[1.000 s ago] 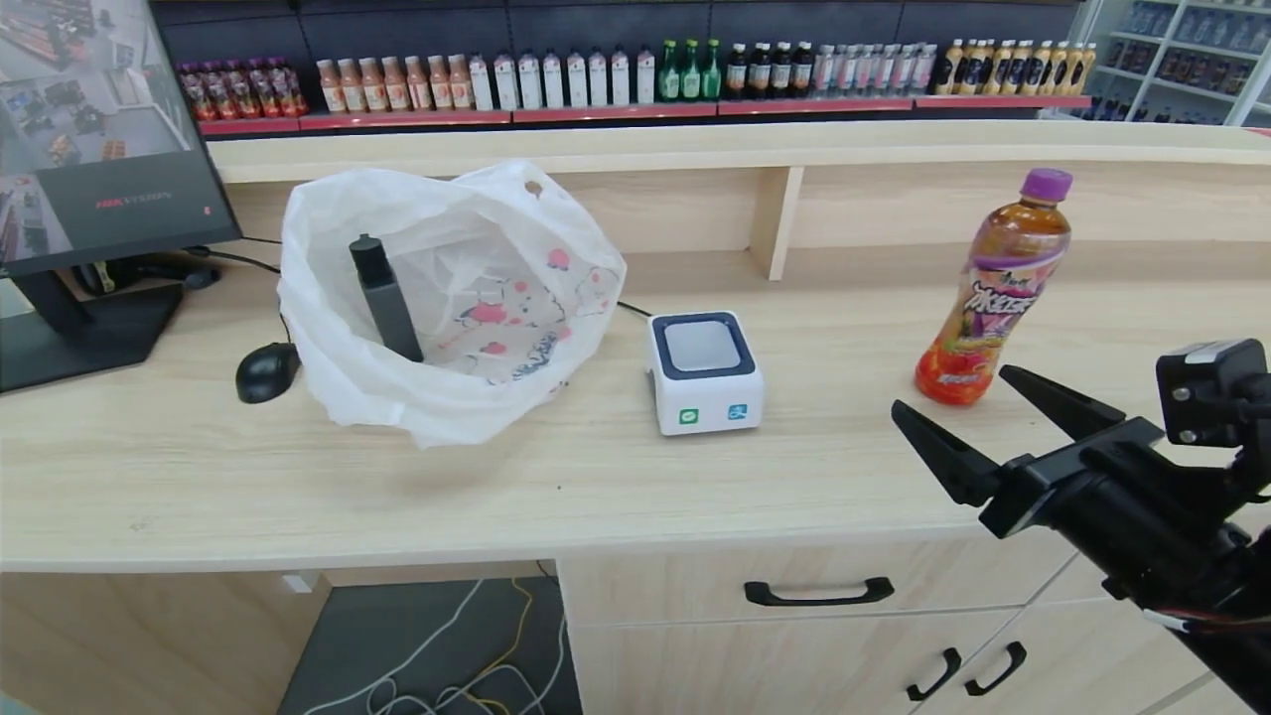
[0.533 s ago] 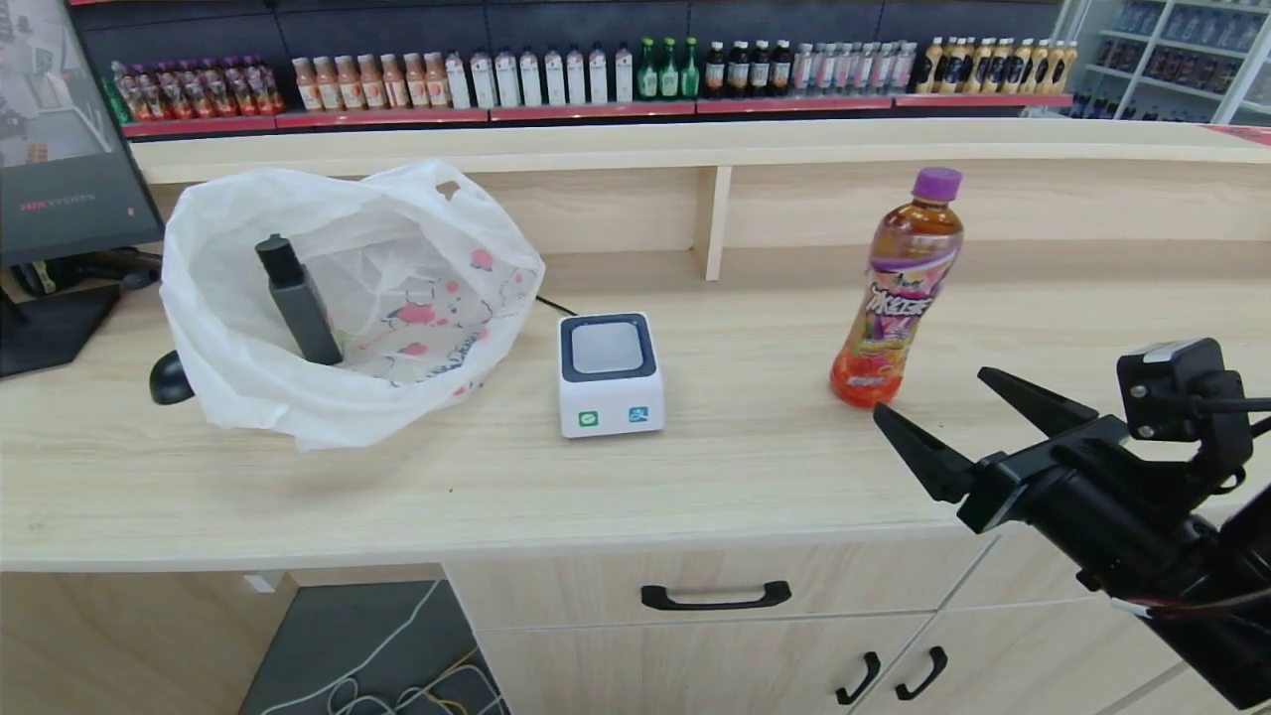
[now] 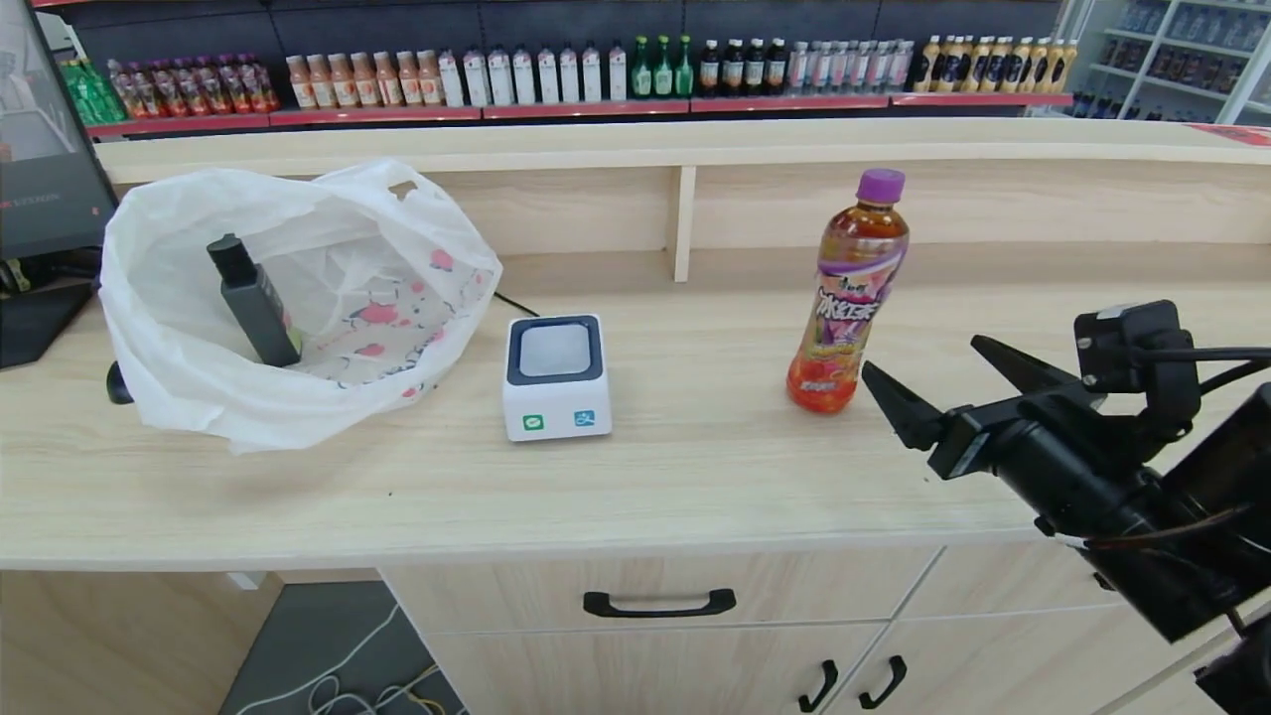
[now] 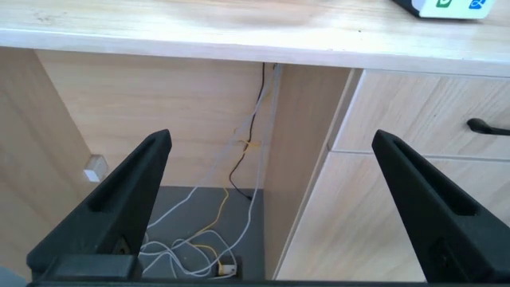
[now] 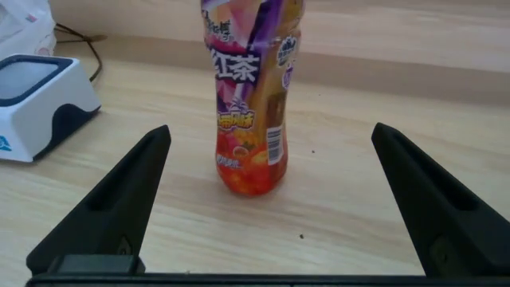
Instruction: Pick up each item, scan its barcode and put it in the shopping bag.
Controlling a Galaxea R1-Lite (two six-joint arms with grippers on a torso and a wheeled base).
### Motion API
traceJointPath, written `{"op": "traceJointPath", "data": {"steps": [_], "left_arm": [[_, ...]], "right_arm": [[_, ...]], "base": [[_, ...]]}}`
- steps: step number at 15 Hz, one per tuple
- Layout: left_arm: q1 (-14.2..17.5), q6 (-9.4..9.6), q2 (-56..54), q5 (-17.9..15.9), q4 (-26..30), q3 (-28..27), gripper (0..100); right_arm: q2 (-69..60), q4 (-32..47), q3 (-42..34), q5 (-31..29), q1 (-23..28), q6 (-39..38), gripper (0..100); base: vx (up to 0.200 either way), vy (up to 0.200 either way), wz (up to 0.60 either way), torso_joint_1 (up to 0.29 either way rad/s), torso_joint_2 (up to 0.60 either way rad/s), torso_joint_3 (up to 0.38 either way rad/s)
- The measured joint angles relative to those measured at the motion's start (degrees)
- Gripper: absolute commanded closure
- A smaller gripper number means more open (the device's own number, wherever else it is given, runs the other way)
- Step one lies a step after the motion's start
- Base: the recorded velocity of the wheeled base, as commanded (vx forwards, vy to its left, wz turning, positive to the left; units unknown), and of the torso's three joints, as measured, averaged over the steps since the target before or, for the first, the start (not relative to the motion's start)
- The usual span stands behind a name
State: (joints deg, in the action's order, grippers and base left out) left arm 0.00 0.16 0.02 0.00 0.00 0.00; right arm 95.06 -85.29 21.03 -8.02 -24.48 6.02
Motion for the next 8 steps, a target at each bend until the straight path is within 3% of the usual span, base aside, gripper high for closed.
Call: {"op": "traceJointPath", "data": {"steps": [8], "left_arm": [[0.0,0.06,0.0,0.0,0.0,0.0,0]], "right_arm": [[7.5,0.3,9.3,-3.7,0.0,0.5,0]], "base": [[0.0,0.0,0.0,0.0,0.0,0.0]]}}
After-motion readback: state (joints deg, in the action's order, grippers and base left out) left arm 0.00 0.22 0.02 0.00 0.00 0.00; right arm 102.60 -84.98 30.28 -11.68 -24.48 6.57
